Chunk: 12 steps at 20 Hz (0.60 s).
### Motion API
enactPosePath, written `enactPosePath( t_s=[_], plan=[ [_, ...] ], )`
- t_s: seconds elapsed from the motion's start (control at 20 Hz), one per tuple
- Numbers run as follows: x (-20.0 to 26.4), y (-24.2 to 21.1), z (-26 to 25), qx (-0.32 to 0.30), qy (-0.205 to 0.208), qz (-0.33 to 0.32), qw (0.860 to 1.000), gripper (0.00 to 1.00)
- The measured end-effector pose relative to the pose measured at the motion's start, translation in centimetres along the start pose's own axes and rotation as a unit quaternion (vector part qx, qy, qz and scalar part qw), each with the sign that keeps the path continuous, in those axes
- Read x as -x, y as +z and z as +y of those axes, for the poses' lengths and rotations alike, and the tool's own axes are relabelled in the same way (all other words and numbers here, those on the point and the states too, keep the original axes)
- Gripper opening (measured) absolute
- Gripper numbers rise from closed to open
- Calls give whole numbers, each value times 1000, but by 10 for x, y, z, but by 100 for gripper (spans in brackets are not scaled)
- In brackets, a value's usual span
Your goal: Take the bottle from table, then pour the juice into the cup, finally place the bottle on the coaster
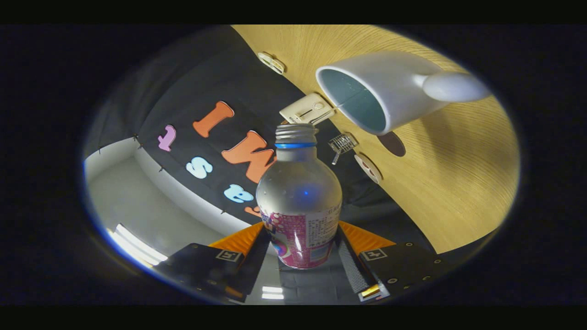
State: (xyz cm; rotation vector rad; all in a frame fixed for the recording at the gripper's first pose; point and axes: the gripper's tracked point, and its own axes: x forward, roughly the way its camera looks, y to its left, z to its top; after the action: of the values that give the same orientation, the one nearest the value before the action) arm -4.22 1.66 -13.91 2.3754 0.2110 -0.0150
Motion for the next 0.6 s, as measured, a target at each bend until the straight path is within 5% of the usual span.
enactPosePath(
  t_s=[0.6],
  plan=[
    [-14, 5, -73, 142, -131, -1, 981, 79]
  ],
)
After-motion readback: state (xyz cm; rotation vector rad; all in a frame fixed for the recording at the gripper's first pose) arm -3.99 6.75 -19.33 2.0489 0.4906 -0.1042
